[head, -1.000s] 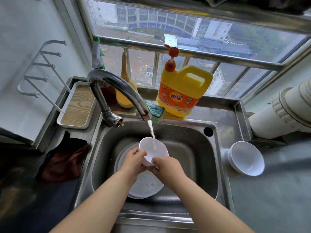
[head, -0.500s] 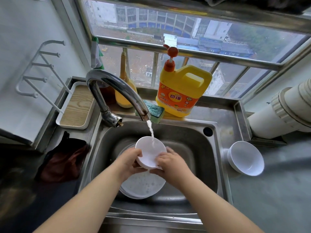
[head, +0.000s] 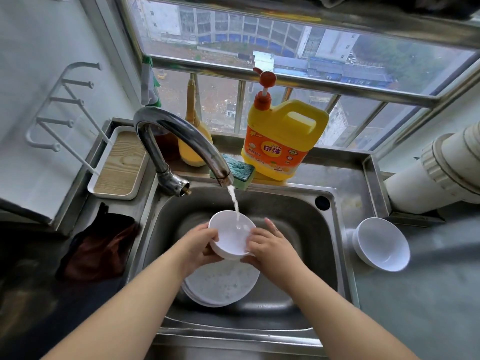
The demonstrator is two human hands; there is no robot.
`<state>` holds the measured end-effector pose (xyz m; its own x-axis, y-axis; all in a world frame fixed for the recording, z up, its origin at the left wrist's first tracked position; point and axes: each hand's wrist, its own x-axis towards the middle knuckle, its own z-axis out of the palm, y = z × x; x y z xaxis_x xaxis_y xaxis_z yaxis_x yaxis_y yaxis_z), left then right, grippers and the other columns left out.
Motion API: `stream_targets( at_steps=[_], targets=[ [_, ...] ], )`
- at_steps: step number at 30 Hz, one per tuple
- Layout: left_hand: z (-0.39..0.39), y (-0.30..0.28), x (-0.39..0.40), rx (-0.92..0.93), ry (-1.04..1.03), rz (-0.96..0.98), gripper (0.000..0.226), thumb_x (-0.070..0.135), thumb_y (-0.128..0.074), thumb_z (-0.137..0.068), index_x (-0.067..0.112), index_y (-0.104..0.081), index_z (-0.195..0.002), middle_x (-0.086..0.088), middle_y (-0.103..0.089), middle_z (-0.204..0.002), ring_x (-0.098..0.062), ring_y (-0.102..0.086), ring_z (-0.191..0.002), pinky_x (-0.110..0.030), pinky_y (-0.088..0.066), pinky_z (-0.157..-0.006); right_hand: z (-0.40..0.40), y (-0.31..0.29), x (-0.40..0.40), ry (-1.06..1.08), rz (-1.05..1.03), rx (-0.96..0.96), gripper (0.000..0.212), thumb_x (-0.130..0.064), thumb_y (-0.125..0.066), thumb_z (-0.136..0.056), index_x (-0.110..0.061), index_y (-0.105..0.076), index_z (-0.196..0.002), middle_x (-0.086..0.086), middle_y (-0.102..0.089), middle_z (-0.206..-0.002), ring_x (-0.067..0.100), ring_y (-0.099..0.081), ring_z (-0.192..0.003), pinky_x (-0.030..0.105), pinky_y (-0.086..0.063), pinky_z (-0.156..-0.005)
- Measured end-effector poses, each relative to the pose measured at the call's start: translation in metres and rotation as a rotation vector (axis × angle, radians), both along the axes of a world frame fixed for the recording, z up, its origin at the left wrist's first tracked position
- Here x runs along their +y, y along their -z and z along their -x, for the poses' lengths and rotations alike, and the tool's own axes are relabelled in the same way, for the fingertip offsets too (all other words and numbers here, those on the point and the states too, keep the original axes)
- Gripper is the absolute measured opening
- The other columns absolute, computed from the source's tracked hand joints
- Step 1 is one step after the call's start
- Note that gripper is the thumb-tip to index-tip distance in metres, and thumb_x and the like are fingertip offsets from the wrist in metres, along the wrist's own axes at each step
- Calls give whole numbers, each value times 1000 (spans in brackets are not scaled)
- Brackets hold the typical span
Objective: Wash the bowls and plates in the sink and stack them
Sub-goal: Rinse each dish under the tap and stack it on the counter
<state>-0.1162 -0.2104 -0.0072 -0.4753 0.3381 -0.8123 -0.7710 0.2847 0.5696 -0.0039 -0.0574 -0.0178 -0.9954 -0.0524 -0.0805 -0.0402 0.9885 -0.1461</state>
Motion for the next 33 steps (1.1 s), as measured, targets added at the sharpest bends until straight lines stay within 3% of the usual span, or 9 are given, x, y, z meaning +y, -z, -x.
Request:
stream_targets(
  at_steps=[3, 6, 10, 12, 14, 17, 22, 27, 33],
  targets=[
    [-10, 2, 6, 6, -107, -90, 49, 6, -50, -77, 15, -53, -124, -20, -58, -115, -31, -60, -97, -37, -56, -67, 6, -5, -18, 92, 142, -3, 23, -24, -85, -63, -19, -62, -63, -5, -66, -64, 18, -65, -69, 45, -52, -92],
    [-27, 4, 15, 20, -225, -152, 49, 5, -50, -78, 18, -52, -125, -16, -61, -112, -29, -61, -95, -41, -57, -78, 15, -3, -36, 210, 280, -35, 6, -8, -59, -85, -12, -60, -81, 4, -65, -79, 26, -58, -82, 38, -36, -107],
    [-17, 1, 8, 1, -111, -120, 42, 1, -40, -84, 14, -55, -121, -18, -62, -105, -29, -61, -91, -37, -56, -68, 5, -2, -22, 204, 294, -34, 26, -36, -58, -87, -11, -60, -79, 4, -65, -83, 24, -57, -89, 34, -45, -86],
    [-10, -1, 2, -41, -34, -113, 39, 4, -40, -85, 16, -56, -119, -18, -60, -107, -31, -60, -95, -38, -56, -70, 1, 1, -7, 124, 179, -36, 34, -47, -60, -81, -13, -65, -79, 2, -68, -88, 22, -62, -94, 43, -42, -101],
    [-12, -4, 3, -35, -25, -117, 33, 8, -43, -88, 18, -56, -118, -18, -60, -110, -31, -60, -95, -39, -56, -71, 2, -3, -6, 119, 202, -120, 29, -41, -62, -86, -12, -62, -86, 2, -65, -99, 21, -57, -107, 44, -24, -116],
    [-24, -1, 11, -10, -106, -145, 34, 21, -50, -93, 20, -53, -127, -19, -59, -118, -30, -62, -95, -38, -57, -69, 5, -9, -22, 269, 479, -142, 16, -25, -54, -94, -15, -47, -84, -2, -51, -92, 15, -43, -94, 35, -31, -106],
    [-28, 6, 7, 89, 63, -5, 54, 65, -36, -92, 47, -31, -142, 5, -39, -144, -27, -40, -132, -51, -32, -106, 2, -11, -30, 657, 873, -180, 22, -36, -52, -94, -16, -44, -89, -3, -48, -86, 8, -44, -74, 20, -38, -66],
    [-30, 9, 6, 130, 27, -57, 42, 51, -36, -99, 43, -39, -139, 9, -48, -140, -19, -45, -127, -50, -29, -110, 2, -14, -22, 1036, 1393, -253, 38, -49, -48, -85, -19, -46, -107, 8, -56, -111, 26, -57, -100, 46, -51, -90],
    [-37, 1, 13, 223, 28, -115, 37, 38, -57, -93, 35, -48, -130, 3, -58, -125, -20, -54, -116, -49, -38, -106, 0, -15, -16, 1304, 1790, -84, 28, -31, -40, -98, -18, -46, -122, 14, -54, -116, 32, -55, -106, 42, -54, -76]
  ],
)
